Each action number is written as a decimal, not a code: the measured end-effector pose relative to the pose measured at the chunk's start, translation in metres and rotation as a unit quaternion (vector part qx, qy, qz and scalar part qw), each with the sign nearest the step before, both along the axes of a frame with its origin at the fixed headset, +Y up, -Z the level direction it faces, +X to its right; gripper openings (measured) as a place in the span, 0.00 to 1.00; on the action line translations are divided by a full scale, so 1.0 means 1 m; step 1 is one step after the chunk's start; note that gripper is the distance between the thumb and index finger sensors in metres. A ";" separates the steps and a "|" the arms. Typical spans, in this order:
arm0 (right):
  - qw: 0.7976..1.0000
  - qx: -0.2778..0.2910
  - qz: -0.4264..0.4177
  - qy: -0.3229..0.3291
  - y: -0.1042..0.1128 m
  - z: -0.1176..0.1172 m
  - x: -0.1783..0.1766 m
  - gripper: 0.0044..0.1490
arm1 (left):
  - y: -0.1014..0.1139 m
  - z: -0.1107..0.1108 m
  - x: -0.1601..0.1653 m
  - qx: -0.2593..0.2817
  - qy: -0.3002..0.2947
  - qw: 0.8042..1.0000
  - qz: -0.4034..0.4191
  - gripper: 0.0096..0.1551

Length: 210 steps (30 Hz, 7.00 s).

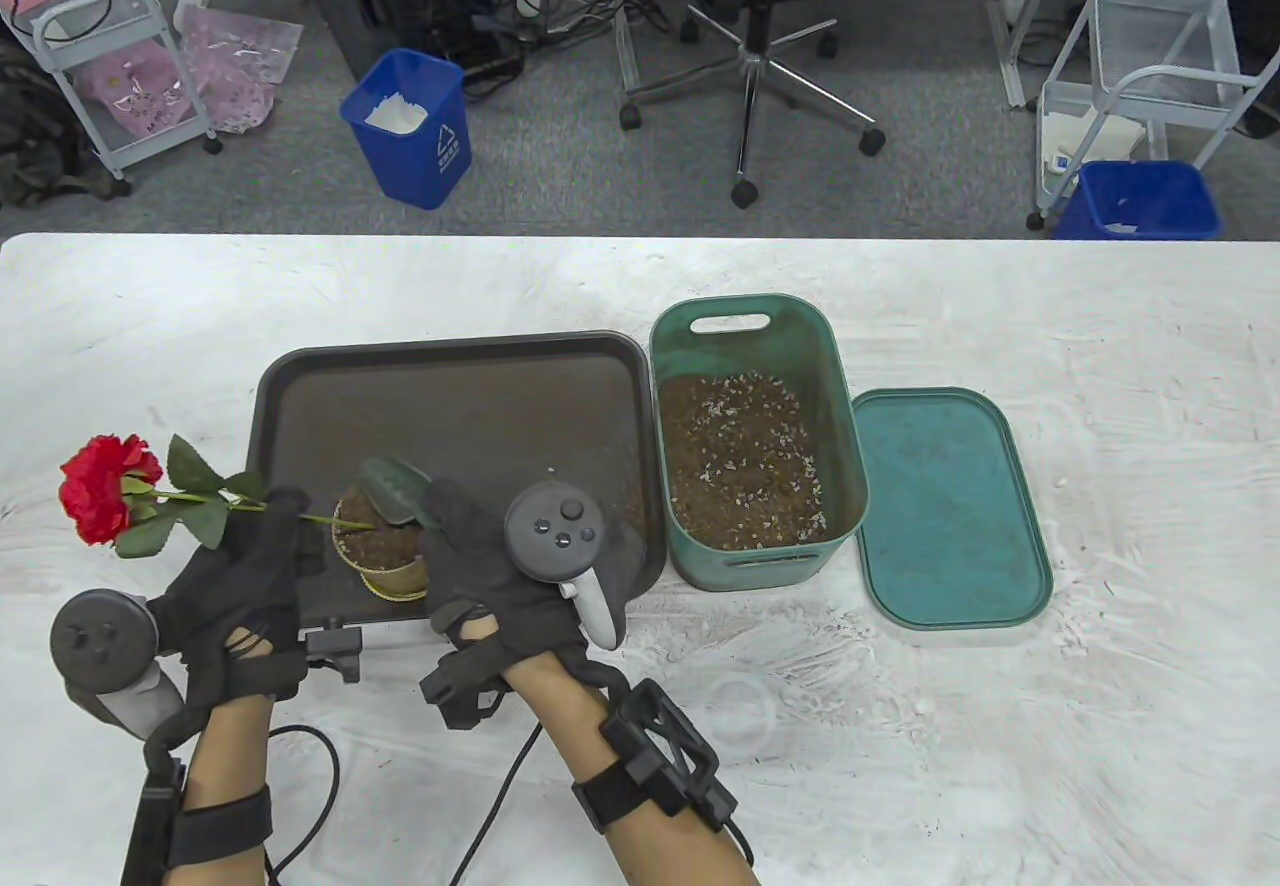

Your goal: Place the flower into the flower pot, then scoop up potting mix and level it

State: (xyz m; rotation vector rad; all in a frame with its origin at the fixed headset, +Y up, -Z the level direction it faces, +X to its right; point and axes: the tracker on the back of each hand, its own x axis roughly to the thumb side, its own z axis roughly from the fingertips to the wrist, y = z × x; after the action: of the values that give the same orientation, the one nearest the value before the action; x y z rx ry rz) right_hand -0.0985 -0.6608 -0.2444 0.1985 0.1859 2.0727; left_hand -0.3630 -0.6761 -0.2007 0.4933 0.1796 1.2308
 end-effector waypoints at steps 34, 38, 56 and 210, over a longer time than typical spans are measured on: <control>0.958 0.033 0.258 0.119 0.027 -0.029 -0.018 0.34 | 0.001 0.000 0.001 -0.002 -0.006 1.000 -0.003 0.25; 0.936 0.072 0.300 0.172 0.038 -0.038 -0.018 0.34 | 0.002 -0.001 0.001 -0.006 -0.011 1.000 -0.005 0.25; 0.911 0.048 0.332 0.241 0.028 -0.052 -0.018 0.33 | 0.001 -0.004 0.001 -0.011 -0.022 1.000 -0.015 0.25; 0.997 0.070 -0.027 -0.011 -0.028 0.049 0.128 0.41 | 0.121 -0.059 0.052 -0.138 -0.091 0.900 -0.403 0.22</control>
State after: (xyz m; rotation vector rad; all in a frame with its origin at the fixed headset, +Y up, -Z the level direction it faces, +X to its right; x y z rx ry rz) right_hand 0.0291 -0.6885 -0.1953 0.2639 0.0210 2.0337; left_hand -0.3105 -0.5552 -0.2594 0.1598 -0.0205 0.4180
